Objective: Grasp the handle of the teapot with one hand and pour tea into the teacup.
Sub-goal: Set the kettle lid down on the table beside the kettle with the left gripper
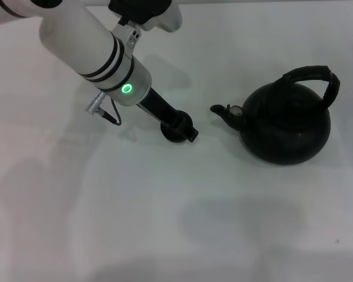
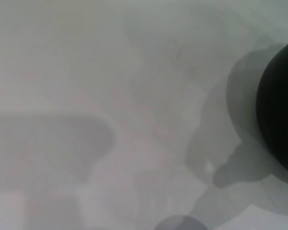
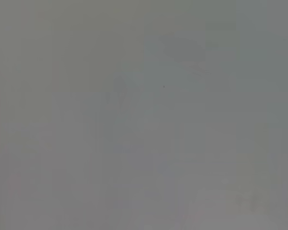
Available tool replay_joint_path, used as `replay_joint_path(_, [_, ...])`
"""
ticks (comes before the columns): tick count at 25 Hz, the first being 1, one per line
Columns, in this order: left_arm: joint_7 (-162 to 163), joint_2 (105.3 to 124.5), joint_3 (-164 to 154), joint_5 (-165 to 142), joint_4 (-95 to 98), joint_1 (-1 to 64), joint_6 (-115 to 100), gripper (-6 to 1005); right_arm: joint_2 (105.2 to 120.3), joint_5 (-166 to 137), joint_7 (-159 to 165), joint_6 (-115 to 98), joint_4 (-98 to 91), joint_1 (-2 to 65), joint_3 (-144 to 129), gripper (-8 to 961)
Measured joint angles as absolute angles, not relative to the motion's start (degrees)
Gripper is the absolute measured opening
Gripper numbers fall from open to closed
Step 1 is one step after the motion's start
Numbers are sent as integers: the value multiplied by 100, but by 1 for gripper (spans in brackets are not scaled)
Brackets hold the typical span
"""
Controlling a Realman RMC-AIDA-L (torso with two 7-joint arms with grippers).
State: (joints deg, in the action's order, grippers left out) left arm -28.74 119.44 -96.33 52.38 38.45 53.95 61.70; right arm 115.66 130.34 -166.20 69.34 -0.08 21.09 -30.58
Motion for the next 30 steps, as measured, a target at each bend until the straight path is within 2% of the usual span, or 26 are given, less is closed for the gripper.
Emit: replay_joint_path(30, [-2858, 11937, -9632, 5212, 3779, 5414, 6217, 722, 11566, 13034, -16620, 6944, -14, 2109, -3112, 780])
